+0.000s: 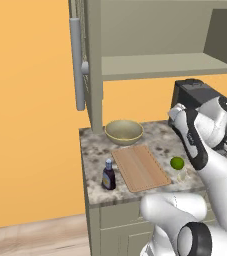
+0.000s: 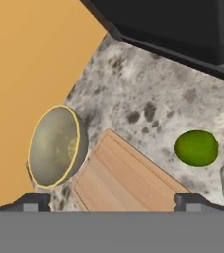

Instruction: Open the cabinet. Place the bowl and condiment on the counter. Then place the lime and garlic on the cutting board.

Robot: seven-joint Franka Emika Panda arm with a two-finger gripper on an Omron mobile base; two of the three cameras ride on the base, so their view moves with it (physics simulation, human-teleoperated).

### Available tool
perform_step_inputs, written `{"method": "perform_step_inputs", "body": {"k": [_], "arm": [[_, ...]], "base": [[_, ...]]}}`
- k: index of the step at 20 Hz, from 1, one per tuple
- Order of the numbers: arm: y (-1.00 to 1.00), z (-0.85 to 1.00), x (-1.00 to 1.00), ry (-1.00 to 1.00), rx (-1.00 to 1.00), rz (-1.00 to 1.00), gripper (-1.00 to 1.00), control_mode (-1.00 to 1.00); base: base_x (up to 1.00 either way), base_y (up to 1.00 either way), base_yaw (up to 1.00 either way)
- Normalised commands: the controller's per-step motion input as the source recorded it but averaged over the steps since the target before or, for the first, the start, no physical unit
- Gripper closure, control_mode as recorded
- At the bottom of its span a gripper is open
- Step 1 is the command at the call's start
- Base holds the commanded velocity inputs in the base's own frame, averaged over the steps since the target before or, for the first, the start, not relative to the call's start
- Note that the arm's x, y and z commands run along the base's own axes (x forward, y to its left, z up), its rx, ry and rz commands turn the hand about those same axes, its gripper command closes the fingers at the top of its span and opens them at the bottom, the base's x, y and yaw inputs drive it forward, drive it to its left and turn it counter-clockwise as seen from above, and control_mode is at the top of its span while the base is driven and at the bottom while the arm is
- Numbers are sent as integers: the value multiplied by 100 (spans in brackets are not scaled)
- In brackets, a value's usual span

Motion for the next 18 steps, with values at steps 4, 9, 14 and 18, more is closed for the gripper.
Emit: {"method": "perform_step_inputs", "body": {"k": [4,9,14,18], "arm": [[-34,-9,-44,3,0,-5,-100,-100],[-19,-1,-40,2,-1,1,-100,-100],[0,-6,-26,6,-10,6,-100,-100],[0,-17,-4,12,-18,6,-100,-100]], "base": [[0,0,0],[0,0,0],[0,0,0],[0,0,0]]}}
